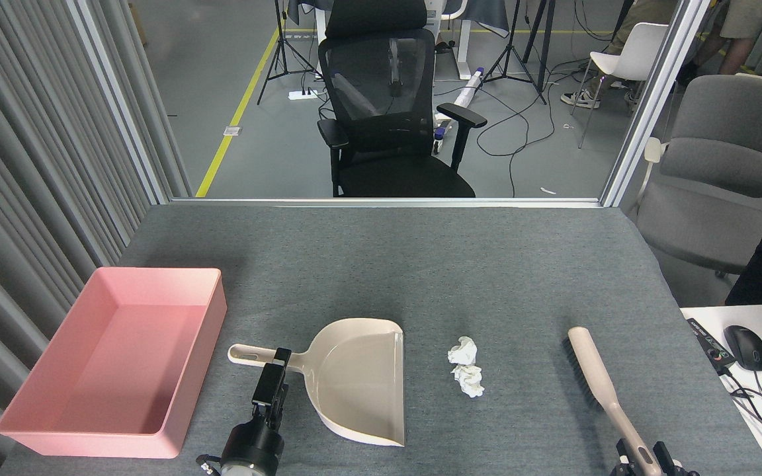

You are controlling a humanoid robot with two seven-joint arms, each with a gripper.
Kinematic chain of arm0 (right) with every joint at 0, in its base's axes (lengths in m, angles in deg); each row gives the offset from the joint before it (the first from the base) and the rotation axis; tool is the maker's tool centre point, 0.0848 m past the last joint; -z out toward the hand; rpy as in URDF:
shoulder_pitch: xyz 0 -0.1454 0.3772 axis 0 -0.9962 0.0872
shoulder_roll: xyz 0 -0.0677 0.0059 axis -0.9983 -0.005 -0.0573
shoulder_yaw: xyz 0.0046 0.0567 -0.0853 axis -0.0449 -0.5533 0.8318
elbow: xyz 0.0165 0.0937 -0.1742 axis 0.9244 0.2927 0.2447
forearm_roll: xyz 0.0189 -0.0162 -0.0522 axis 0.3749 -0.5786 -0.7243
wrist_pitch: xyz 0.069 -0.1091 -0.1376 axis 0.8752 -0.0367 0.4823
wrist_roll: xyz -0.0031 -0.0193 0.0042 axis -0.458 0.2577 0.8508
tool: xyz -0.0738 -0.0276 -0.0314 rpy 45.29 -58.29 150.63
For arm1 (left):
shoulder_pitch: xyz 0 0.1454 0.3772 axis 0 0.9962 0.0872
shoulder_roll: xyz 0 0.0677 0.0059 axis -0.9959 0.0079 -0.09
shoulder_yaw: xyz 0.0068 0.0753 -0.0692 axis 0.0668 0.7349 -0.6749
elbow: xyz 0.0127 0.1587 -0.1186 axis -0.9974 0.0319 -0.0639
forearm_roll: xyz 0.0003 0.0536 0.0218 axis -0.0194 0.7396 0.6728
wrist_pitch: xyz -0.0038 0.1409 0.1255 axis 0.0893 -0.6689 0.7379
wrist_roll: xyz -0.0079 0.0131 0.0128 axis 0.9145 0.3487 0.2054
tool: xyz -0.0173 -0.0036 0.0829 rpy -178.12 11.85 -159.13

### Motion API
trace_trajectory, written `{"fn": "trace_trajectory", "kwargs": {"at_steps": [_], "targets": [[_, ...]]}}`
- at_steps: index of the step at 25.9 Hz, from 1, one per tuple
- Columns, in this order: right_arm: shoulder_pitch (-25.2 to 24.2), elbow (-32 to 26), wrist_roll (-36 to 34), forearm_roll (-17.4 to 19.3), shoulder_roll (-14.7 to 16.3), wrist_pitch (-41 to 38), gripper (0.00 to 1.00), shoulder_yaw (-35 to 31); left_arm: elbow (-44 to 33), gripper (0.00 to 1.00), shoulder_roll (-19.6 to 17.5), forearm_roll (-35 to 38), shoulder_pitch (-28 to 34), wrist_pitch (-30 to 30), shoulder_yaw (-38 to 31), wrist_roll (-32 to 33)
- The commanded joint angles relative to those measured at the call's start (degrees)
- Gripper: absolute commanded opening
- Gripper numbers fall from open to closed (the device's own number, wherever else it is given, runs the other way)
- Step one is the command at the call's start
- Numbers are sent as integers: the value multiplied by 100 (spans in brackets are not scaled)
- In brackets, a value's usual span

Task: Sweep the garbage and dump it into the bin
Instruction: 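Lower the right gripper onto the beige brush handle and grasp it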

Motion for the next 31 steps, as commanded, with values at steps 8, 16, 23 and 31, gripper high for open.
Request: {"fn": "trace_trajectory", "kwargs": {"at_steps": [8,16,23,31], "targets": [[-3,-18,-5,3,-1,-49,50,0,4,100,2,0,0,0,-8,2],[-21,-18,3,3,-10,-76,42,0,4,100,2,0,0,0,-8,2],[-21,-18,3,3,-10,-76,29,35,-5,100,2,0,0,0,-8,2],[-38,-27,3,3,-1,-128,22,44,-5,100,2,0,0,0,-8,2]]}}
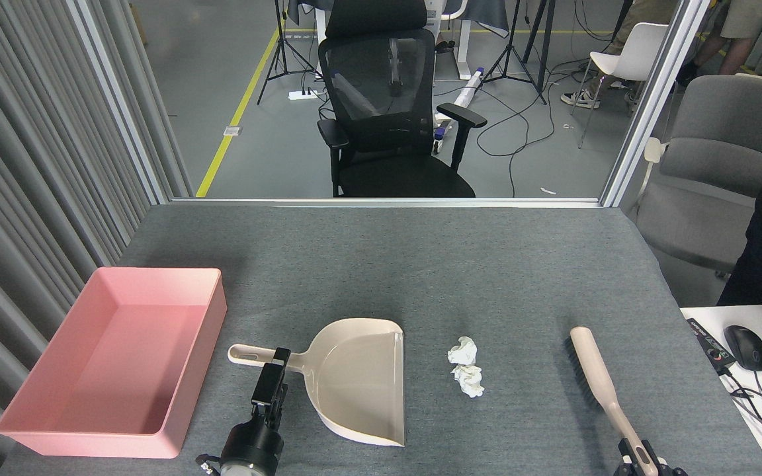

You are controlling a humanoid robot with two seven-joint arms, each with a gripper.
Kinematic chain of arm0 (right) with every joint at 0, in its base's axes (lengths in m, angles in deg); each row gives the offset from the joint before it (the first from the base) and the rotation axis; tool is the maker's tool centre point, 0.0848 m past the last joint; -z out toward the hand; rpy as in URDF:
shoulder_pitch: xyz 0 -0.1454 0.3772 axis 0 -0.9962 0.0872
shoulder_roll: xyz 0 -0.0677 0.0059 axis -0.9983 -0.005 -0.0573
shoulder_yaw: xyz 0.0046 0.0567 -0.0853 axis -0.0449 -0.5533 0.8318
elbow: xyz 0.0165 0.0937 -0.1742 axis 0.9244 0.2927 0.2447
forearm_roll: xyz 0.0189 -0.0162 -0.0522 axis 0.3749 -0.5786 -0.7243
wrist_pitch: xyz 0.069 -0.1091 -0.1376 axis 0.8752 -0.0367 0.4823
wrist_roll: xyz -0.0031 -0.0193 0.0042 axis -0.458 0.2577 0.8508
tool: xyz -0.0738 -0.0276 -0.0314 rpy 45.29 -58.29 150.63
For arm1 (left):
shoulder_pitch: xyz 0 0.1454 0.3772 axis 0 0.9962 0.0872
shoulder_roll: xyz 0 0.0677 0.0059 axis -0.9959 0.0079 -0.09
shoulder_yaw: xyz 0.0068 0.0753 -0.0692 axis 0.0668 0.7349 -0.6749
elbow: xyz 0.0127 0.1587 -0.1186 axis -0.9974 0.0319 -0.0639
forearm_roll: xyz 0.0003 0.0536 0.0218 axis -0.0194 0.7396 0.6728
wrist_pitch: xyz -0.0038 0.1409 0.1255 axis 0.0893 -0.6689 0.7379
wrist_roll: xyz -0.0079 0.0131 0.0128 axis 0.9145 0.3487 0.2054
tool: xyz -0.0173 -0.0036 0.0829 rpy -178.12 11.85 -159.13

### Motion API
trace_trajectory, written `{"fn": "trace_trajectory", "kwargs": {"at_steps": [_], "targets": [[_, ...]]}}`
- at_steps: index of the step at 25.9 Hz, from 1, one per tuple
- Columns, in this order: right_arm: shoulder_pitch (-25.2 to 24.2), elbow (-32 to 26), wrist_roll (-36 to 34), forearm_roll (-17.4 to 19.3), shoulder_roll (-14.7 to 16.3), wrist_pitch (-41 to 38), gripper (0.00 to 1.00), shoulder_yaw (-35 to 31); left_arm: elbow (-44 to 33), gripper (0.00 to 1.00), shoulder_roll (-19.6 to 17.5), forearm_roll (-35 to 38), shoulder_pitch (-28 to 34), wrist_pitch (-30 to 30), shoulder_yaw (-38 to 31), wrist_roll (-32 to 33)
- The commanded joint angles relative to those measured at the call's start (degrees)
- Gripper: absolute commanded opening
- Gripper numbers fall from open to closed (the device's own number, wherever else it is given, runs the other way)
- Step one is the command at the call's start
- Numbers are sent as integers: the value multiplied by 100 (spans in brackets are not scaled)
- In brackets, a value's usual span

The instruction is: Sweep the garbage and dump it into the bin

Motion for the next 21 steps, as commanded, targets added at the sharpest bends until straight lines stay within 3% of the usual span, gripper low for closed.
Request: {"fn": "trace_trajectory", "kwargs": {"at_steps": [1,8,11,16,21], "targets": [[-16,-33,12,-1,-1,-79,16,-4,0,100,-12,0,0,0,0,-3],[-16,-288,12,17,-45,-105,14,-4,26,100,-29,18,-18,0,9,-3],[-16,-323,12,17,-63,-105,14,-4,404,100,-38,79,-246,0,0,-3],[-24,-463,12,17,-72,-105,14,-4,755,99,-91,483,-519,220,-88,-3],[-24,-507,12,26,-81,-105,14,-4,1090,100,-64,1099,-677,246,-589,-12]]}}
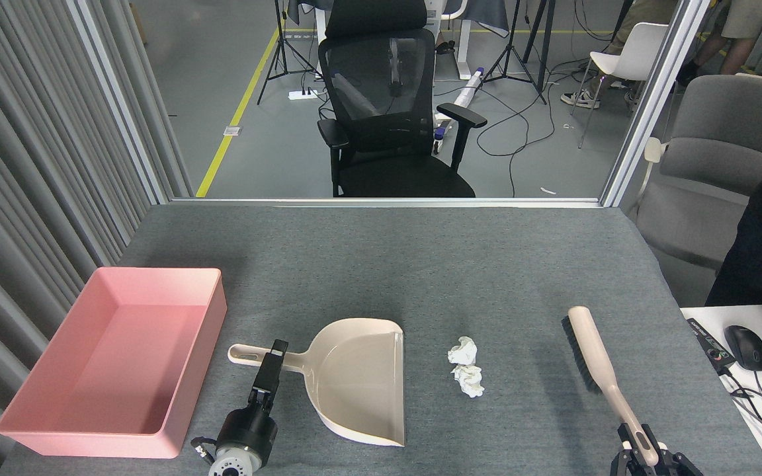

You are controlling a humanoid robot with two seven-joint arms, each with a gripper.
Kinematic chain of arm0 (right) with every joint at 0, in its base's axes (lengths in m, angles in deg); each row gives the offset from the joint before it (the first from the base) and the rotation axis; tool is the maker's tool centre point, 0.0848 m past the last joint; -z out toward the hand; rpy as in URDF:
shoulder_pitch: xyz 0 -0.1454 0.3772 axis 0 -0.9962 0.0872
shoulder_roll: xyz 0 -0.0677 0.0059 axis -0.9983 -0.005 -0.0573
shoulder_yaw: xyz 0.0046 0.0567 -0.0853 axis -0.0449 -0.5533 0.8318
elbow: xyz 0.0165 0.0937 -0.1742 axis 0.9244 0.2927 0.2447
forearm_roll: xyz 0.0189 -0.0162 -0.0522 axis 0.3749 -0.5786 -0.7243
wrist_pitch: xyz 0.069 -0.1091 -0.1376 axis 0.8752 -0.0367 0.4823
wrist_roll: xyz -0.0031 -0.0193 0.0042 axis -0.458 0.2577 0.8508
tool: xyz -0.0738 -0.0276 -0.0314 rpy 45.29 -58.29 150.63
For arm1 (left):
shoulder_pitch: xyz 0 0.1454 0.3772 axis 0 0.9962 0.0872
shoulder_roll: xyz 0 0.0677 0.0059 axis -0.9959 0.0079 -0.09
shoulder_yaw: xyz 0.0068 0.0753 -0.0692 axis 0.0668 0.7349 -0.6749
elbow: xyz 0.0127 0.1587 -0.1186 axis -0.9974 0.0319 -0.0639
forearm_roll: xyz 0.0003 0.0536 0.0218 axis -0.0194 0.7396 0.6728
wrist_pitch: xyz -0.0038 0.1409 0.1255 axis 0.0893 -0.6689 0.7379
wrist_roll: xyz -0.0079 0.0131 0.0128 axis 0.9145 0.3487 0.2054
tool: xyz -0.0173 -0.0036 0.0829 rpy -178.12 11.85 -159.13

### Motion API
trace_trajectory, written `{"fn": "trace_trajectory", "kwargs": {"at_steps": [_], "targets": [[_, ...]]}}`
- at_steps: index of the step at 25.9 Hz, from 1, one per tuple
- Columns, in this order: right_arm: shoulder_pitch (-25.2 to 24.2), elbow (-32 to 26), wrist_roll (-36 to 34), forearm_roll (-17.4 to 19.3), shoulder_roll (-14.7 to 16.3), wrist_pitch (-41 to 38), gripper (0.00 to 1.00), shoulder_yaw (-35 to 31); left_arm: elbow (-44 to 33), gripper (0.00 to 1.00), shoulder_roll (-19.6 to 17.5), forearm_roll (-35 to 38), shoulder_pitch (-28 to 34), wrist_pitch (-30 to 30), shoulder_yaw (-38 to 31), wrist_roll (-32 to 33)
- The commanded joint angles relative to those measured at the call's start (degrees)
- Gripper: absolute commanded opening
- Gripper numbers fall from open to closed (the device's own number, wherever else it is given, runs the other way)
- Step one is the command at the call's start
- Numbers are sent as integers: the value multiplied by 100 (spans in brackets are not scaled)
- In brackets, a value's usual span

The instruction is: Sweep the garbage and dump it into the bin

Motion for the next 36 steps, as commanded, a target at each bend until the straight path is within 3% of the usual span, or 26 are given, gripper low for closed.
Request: {"fn": "trace_trajectory", "kwargs": {"at_steps": [1,19,21,22,26,36], "targets": [[0,-28,-3,13,-5,1,14,0,186,99,5,351,-90,22,-301,-4],[-9,-151,-3,22,-58,1,15,0,942,98,-21,360,-714,31,-450,14],[-9,-186,-3,22,-58,1,16,0,951,91,-30,351,-722,31,-529,58],[-9,-195,-3,22,-58,1,16,0,951,82,-30,351,-722,57,-573,75],[-9,-230,-3,22,-58,1,16,0,951,72,-21,351,-714,260,-723,110],[-9,-239,-3,22,-58,10,16,0,863,65,14,351,-503,427,-723,119]]}}
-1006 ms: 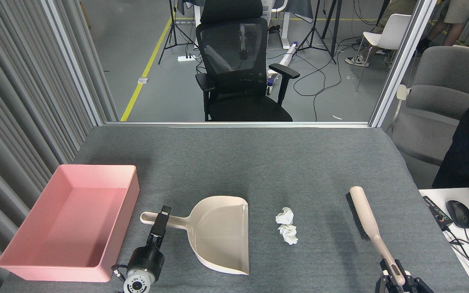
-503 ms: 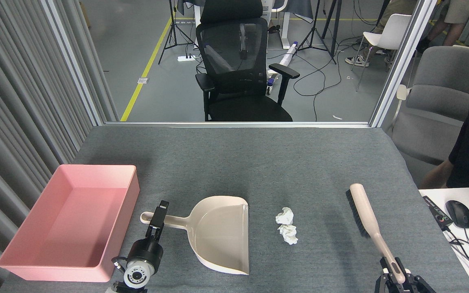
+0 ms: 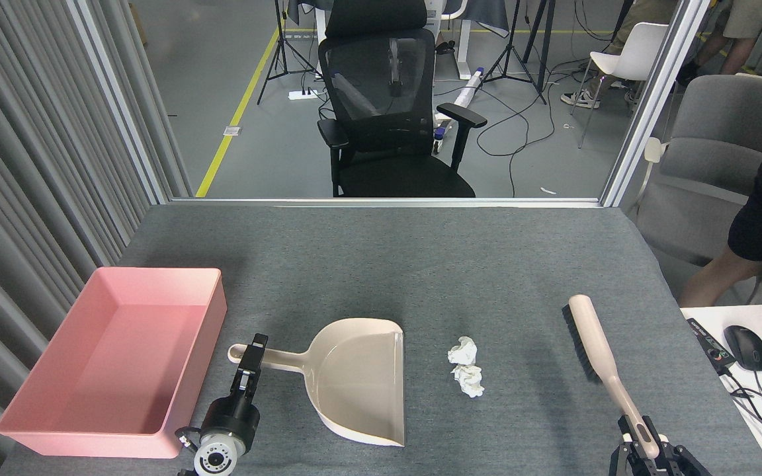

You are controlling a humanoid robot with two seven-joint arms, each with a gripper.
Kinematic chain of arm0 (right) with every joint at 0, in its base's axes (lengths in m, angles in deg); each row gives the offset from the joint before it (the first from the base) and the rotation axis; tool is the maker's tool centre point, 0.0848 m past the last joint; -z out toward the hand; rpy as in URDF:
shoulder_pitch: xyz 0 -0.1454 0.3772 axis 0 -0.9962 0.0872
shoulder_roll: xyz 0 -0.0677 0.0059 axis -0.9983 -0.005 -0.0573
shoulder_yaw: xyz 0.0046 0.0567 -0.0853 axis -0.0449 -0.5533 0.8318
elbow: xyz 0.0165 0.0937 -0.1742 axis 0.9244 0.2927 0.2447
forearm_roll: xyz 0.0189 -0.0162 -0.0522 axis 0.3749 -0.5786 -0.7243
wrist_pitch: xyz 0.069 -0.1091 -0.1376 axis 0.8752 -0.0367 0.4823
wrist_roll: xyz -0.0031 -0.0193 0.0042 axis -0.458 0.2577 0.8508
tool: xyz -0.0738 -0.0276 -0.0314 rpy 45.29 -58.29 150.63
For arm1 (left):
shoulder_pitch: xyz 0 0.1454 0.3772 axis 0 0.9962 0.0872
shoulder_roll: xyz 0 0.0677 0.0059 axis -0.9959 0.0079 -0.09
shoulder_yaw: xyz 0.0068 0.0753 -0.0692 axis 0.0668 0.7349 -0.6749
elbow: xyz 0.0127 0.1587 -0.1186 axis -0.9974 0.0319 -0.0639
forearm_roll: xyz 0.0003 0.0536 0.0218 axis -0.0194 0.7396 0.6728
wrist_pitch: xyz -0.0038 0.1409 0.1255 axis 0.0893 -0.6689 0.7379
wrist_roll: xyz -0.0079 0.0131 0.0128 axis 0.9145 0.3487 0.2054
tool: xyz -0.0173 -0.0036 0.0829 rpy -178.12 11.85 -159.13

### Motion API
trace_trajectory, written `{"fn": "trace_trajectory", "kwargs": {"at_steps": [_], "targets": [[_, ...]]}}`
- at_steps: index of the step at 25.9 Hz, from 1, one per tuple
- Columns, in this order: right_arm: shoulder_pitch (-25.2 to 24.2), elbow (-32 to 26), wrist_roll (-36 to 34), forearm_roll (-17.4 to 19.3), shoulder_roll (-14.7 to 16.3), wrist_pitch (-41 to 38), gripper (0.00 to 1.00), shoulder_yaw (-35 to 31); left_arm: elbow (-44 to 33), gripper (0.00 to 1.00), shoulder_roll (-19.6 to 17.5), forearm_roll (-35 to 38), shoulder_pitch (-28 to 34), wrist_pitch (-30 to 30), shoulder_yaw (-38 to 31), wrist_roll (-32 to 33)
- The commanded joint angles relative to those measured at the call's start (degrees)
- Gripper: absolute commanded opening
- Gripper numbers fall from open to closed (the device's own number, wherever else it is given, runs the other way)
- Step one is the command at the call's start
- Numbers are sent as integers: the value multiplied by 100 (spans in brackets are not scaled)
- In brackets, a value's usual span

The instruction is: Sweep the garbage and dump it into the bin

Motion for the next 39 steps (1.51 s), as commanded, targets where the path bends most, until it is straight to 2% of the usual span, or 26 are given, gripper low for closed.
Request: {"fn": "trace_trajectory", "kwargs": {"at_steps": [1,4,10,20,29,39], "targets": [[0,-2,1,0,1,10,16,0,-5,65,6,0,27,24,-2,-6],[9,-2,1,0,1,10,16,0,4,64,15,0,35,33,-2,3],[9,-11,1,0,1,10,17,0,-14,46,68,0,70,279,-54,240],[9,-37,1,0,-8,1,18,0,57,36,112,0,79,341,-248,311],[-9,-37,1,0,-8,1,18,9,48,18,244,9,70,595,-582,610],[9,33,1,-9,-17,72,18,448,224,18,235,123,70,1132,-582,557]]}}
